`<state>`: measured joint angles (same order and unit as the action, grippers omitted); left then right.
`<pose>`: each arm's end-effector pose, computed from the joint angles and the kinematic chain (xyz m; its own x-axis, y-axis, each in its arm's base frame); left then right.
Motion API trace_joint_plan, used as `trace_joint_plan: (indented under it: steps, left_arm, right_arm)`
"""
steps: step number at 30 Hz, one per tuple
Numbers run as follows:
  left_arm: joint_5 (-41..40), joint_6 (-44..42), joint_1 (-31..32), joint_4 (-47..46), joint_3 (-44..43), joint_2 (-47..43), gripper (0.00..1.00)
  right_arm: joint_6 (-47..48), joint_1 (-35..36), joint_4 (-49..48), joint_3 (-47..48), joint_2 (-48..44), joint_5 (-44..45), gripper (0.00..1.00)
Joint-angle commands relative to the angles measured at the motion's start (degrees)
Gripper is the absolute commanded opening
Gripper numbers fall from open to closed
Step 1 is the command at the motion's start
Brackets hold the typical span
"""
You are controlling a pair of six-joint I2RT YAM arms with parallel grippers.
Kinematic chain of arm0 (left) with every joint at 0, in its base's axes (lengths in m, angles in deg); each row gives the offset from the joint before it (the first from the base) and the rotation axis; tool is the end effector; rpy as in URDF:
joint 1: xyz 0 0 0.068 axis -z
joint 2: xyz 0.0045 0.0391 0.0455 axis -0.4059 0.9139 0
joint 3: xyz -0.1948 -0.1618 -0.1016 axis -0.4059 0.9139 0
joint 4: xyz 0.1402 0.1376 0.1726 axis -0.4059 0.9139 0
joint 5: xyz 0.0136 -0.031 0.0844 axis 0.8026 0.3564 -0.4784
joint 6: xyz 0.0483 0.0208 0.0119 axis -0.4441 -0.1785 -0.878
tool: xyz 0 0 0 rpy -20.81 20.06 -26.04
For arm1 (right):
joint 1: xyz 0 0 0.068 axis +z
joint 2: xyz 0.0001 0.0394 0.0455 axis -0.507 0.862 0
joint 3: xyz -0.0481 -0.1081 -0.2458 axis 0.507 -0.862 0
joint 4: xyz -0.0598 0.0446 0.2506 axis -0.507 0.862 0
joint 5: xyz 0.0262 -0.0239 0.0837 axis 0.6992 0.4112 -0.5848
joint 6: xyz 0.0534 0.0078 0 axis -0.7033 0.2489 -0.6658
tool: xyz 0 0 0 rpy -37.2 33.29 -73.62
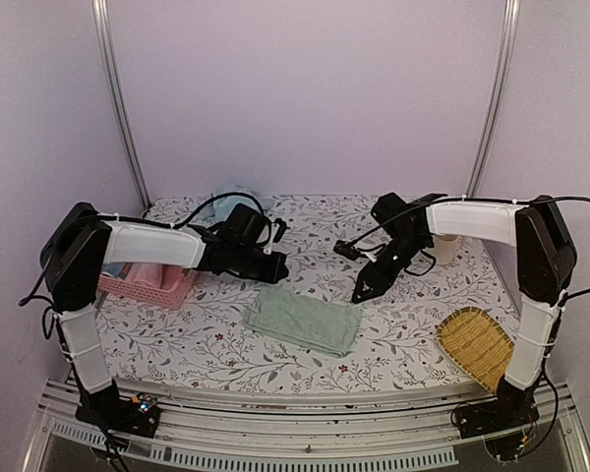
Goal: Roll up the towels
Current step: Rotate the towel at the center of the board.
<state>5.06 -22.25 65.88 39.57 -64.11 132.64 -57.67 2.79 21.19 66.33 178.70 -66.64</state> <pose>0.3051 -0.2790 0.1739 -0.7848 0.1662 -0.5971 0.4392 0.8288 -0.3466 0.3014 0.2200 0.1903 -0.5375 -0.7553 -0.3750 -0.8284 0.3897 0.4023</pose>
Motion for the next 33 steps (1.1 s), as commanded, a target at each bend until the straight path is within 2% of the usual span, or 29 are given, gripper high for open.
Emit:
trace_joint_plan:
  steps: [1, 9, 13, 21, 28, 33]
  left_arm:
    - [2.9, 2.0, 0.1, -2.3, 4.3, -3.4, 0.0]
    - [2.6, 3.8, -0.4, -2.1, 5.2, 1.2, 0.0]
    - [2.1, 4.2, -2.1, -4.2, 7.4, 3.7, 0.0]
    - [8.4, 7.7, -6.7, -9.8, 8.7, 8.2, 0.0]
    - [12.2, 6.1, -8.0, -9.9, 1.9, 14.5, 0.0]
    - [17.5, 5.9, -7.5, -12.4, -3.2, 17.3, 0.0]
  right_arm:
    - [2.4, -0.5, 1.1, 3.5, 0.2, -5.0, 0.38]
    - [3.4, -0.4, 1.3, 9.4, 11.1, -12.7, 0.14]
    - [2.1, -0.4, -1.5, 7.4, 13.6, -11.1, 0.12]
    - [-0.8, -0.1, -5.8, 0.9, 17.3, -4.8, 0.11]
    - [1.3, 1.7, -5.6, -6.0, 12.6, -7.3, 0.11]
    - [3.8, 8.0, -6.2, -10.1, 7.9, -10.0, 0.13]
